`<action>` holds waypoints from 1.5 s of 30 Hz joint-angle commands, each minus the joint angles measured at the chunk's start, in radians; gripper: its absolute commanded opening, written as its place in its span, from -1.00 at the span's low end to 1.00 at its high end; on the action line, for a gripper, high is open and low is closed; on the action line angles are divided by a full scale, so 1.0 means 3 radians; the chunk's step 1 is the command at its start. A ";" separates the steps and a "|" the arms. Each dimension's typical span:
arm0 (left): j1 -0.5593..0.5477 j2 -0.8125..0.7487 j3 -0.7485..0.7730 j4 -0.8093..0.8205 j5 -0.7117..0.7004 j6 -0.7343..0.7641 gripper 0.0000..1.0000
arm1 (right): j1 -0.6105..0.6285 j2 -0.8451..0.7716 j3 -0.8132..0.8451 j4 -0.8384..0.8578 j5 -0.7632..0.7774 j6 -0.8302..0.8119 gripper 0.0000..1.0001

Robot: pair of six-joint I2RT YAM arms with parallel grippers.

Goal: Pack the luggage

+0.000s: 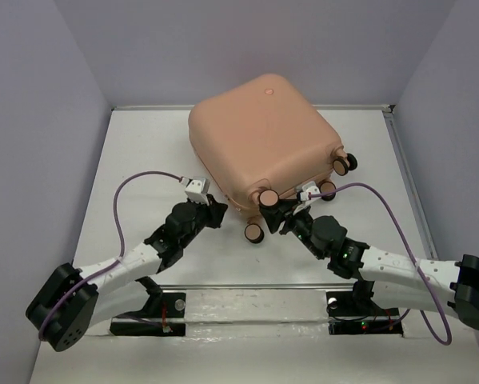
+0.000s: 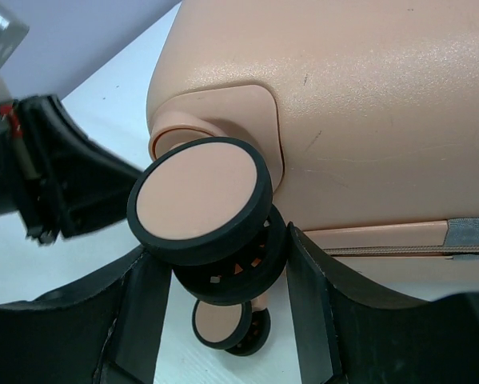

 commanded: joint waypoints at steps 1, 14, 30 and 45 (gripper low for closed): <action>-0.0080 -0.0426 -0.0392 0.0290 0.0674 0.0092 -0.29 | 0.0070 -0.0036 0.0072 0.0291 -0.0128 0.0108 -0.86; -0.0172 0.0115 0.0052 0.0407 0.0665 0.0251 0.22 | 0.0070 0.0076 0.0123 0.0312 -0.0174 0.0144 -0.86; -0.0239 0.0274 0.0416 -0.0077 -0.0628 0.0200 -0.88 | 0.0070 -0.0056 0.0021 0.0296 -0.0230 0.0185 -0.86; 0.0327 0.0299 0.0768 -0.1122 -0.1622 -0.0271 -0.89 | 0.0070 -0.0246 0.0000 0.0107 -0.0209 0.0144 -0.86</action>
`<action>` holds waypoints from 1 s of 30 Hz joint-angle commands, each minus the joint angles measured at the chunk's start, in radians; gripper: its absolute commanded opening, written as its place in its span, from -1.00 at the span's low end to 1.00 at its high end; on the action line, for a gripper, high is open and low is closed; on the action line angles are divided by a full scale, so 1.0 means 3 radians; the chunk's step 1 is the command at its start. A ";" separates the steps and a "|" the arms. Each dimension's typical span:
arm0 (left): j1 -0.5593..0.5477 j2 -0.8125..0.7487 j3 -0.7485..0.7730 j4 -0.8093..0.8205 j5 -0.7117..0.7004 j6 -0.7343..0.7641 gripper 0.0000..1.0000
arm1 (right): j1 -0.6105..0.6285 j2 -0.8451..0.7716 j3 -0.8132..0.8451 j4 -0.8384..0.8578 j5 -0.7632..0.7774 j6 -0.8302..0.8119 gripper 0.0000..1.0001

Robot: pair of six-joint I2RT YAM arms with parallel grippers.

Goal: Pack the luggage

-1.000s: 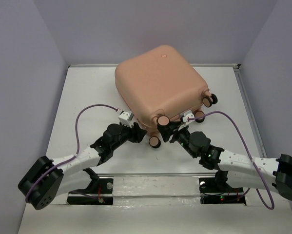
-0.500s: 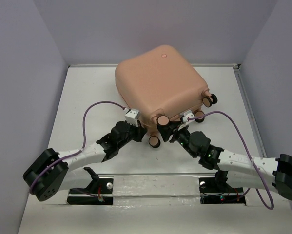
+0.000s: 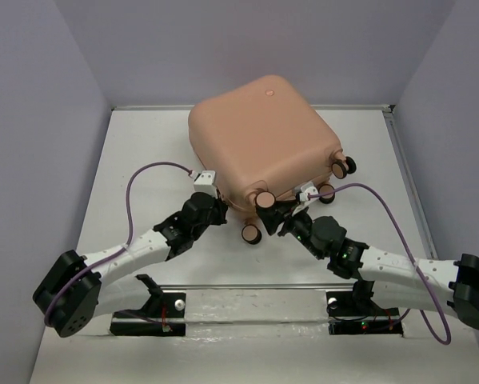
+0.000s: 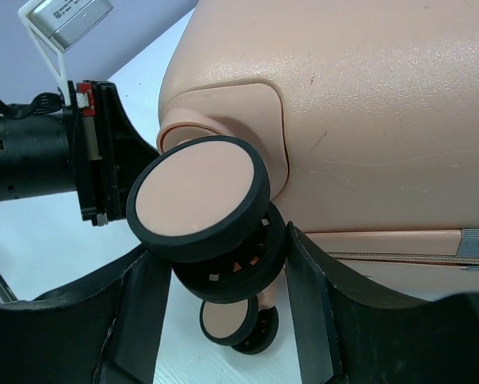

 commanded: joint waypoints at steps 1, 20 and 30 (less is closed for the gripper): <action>0.0669 0.0125 0.0329 -0.0061 -0.1111 -0.0090 -0.88 | 0.0073 -0.0247 0.0040 0.0082 -0.0073 0.0055 -0.86; 0.1094 -0.0926 0.0177 -0.0249 -0.0845 -0.0494 0.48 | 0.0073 -0.0231 0.0101 0.0015 -0.0186 0.0070 -0.86; 0.1094 -0.2109 0.0744 -0.0950 -0.0198 -0.0260 0.98 | 0.0073 -0.0456 0.0448 -0.0617 -0.0395 0.0060 -0.81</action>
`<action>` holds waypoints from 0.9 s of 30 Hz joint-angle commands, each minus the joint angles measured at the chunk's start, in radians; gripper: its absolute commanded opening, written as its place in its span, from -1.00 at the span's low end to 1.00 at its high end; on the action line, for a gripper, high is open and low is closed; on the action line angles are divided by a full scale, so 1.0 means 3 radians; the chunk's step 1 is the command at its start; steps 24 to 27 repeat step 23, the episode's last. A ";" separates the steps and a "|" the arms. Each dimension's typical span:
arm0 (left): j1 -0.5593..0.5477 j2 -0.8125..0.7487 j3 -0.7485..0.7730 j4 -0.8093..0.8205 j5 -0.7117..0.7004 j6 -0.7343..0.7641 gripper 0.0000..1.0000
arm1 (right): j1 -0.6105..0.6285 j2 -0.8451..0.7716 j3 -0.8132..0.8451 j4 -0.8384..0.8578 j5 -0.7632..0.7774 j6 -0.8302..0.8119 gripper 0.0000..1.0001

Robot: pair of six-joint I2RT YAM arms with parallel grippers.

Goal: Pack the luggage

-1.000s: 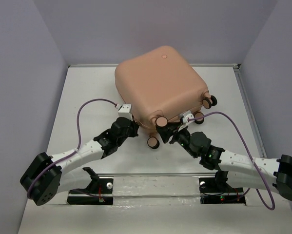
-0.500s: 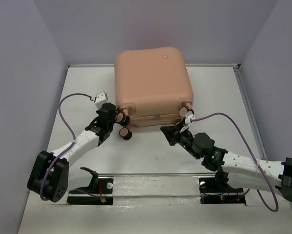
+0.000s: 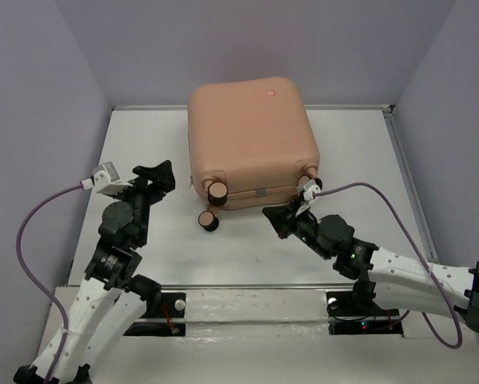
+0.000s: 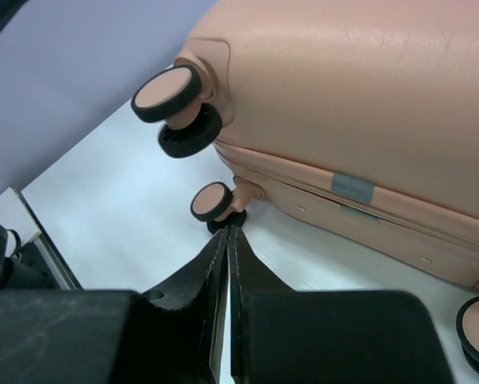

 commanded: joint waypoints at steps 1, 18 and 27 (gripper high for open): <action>-0.0006 -0.0125 0.0466 -0.0313 0.0468 0.0216 0.98 | 0.0028 -0.0222 0.0368 -0.0398 -0.0193 -0.0030 -0.75; -0.0006 -0.0867 0.0742 -0.0785 0.1046 0.0733 0.98 | 0.0028 -0.2186 0.0988 -0.2035 0.1104 -0.0322 1.00; -0.0011 -0.0857 0.0467 -0.0682 0.1148 0.0805 0.98 | 0.0028 -0.2283 0.0645 -0.2066 0.1361 -0.0138 1.00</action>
